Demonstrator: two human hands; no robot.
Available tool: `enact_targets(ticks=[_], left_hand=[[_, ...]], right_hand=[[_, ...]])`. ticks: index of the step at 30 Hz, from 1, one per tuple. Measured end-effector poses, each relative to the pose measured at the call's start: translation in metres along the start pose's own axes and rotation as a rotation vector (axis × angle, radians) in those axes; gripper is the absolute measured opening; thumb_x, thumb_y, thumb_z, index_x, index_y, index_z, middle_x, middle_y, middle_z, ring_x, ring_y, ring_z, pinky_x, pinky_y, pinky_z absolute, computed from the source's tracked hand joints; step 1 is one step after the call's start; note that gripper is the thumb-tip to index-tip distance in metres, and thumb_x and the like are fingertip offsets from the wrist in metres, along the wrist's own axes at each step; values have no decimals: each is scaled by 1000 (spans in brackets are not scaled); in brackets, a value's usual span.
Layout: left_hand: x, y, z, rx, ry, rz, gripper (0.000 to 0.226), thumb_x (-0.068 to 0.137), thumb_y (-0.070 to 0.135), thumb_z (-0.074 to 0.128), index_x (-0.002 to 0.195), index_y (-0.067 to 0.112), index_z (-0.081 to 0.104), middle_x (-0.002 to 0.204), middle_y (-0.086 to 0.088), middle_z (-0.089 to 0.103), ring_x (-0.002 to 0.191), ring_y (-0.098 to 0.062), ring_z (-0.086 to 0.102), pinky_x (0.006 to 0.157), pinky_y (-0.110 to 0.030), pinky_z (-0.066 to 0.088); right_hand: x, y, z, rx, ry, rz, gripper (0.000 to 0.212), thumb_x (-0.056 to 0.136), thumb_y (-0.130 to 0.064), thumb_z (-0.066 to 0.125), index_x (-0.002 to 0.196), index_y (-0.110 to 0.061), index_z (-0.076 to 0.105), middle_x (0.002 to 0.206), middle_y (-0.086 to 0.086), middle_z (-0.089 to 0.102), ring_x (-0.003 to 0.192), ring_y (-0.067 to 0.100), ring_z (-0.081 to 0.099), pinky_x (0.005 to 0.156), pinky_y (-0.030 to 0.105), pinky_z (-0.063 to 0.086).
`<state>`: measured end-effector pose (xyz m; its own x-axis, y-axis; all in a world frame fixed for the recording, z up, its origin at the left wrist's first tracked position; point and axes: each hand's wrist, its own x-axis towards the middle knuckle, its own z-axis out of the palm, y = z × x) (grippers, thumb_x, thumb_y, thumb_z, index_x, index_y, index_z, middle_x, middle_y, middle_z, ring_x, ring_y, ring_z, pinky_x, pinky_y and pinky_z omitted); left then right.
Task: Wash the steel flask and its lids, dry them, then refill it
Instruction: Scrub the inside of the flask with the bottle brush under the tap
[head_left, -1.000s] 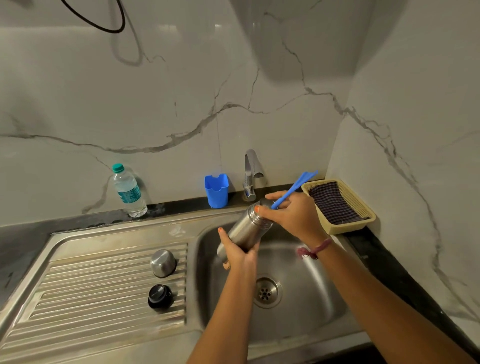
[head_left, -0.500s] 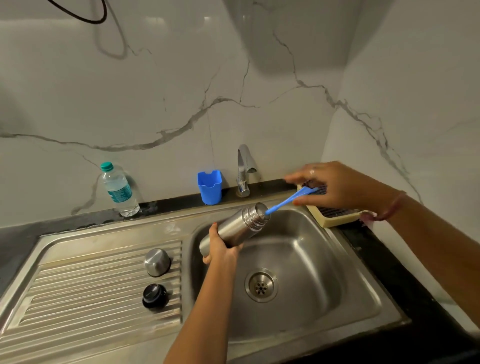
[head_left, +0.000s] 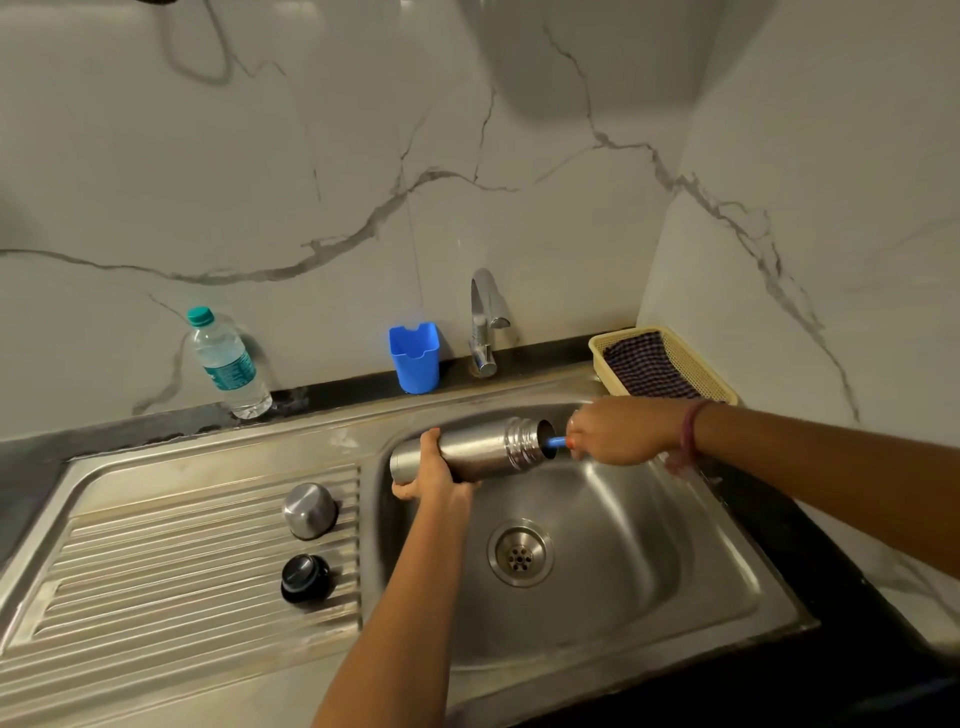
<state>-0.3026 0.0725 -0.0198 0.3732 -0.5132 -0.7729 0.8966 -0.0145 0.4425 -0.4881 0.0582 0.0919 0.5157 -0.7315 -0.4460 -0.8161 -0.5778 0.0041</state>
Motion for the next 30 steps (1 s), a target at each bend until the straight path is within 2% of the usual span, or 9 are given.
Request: enact_targets(ticks=[3,5,10,14,17,20,25,27,30], left_hand=[[2,-1,2,-15,-47,7,106,77,15,81,152,37,9,139,-20,42,99,-36,59,84,-64,54],[4,-1,3,-16,-73,20,103,77,15,81,150,36,13,135,-20,45,96,-36,61,83,-65,54],[11,2,7,3,-60,40,105,73,15,84,149,37,14,135,-19,44,97,-36,61,81,-65,55],[14,9,11,-11,17,-16,105,71,16,86,149,33,17,140,-18,39,106,-39,57,86,-67,52],[16,8,16,4,43,-31,105,70,16,87,149,32,18,143,-18,38,115,-41,55,88,-67,51],[17,4,19,31,8,17,113,72,13,86,152,39,11,143,-18,38,115,-41,56,88,-67,51],[21,4,19,79,-115,59,110,78,15,81,155,40,6,141,-18,44,104,-35,59,94,-62,51],[18,5,20,78,-117,64,110,79,15,80,155,40,5,140,-19,44,99,-34,59,93,-61,51],[15,6,23,76,-81,63,110,78,15,82,154,38,7,141,-18,43,99,-34,57,94,-62,51]], right_hand=[[9,18,-17,963,-373,310,28,100,-24,41,108,-9,64,56,-4,38,41,4,29,35,15,25],[7,25,-18,1101,-453,322,31,102,-24,39,114,-6,61,52,-6,31,38,2,23,32,14,20],[1,15,-4,275,-130,87,33,102,-26,36,122,-9,57,66,-5,44,51,6,36,48,16,31],[-7,23,25,-610,471,-194,51,84,-5,59,134,-15,52,60,2,48,43,9,25,39,23,17],[-5,38,30,-731,659,-225,50,76,-1,62,124,-12,62,53,3,46,40,12,27,39,21,17],[-1,16,36,-274,322,-77,38,95,-12,41,133,-13,48,71,3,52,52,13,43,44,23,26],[10,20,19,1240,-279,327,26,101,-28,42,104,-13,63,58,-6,34,44,5,23,37,16,20],[6,22,14,1098,-243,305,27,100,-29,42,106,-13,64,57,-7,36,44,5,26,40,17,23],[1,15,30,181,125,124,28,100,-25,40,115,-12,60,66,-4,48,51,7,39,48,20,29]])
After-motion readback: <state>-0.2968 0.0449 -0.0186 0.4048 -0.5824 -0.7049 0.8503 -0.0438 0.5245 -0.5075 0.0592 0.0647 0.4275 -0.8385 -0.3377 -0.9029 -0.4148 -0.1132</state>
